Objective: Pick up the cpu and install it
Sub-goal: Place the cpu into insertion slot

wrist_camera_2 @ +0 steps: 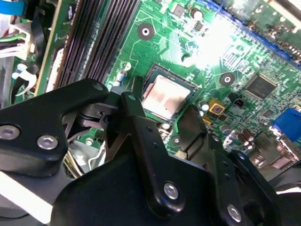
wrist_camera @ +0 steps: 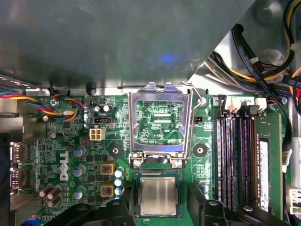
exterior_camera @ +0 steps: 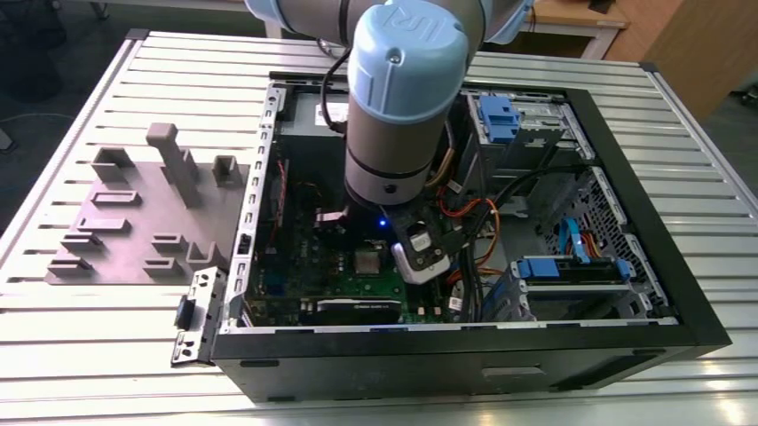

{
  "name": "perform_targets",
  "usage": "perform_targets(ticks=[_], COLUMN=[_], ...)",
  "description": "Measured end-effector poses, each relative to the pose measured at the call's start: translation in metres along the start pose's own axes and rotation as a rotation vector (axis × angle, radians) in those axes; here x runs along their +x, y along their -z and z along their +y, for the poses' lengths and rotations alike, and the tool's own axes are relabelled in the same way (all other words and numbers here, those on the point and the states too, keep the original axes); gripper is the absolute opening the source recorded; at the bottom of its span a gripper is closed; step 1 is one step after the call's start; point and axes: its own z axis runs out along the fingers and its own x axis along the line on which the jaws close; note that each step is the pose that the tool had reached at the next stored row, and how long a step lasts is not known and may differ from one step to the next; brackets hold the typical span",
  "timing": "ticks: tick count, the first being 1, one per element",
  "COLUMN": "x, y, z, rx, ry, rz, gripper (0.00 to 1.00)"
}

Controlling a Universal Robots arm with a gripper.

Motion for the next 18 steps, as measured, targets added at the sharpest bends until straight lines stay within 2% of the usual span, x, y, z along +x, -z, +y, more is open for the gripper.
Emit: perform_targets(ticks=[4, 5, 6, 8, 18], x=[0.0001, 0.0002, 0.0003, 0.0003, 0.0002], y=[-0.0004, -0.0005, -0.0004, -0.0005, 0.0009], z=[-0.0001, -0.0001, -0.0001, -0.0001, 0.0], rx=[-0.0018, -0.0023, -0.0024, -0.0031, -0.004], ry=[0.0, 0.0, 0.0, 0.0, 0.0], rz=[0.0, 0.0001, 0.0004, 0.0003, 0.0001], gripper=[0.55, 0.49, 0.49, 0.39, 0.39])
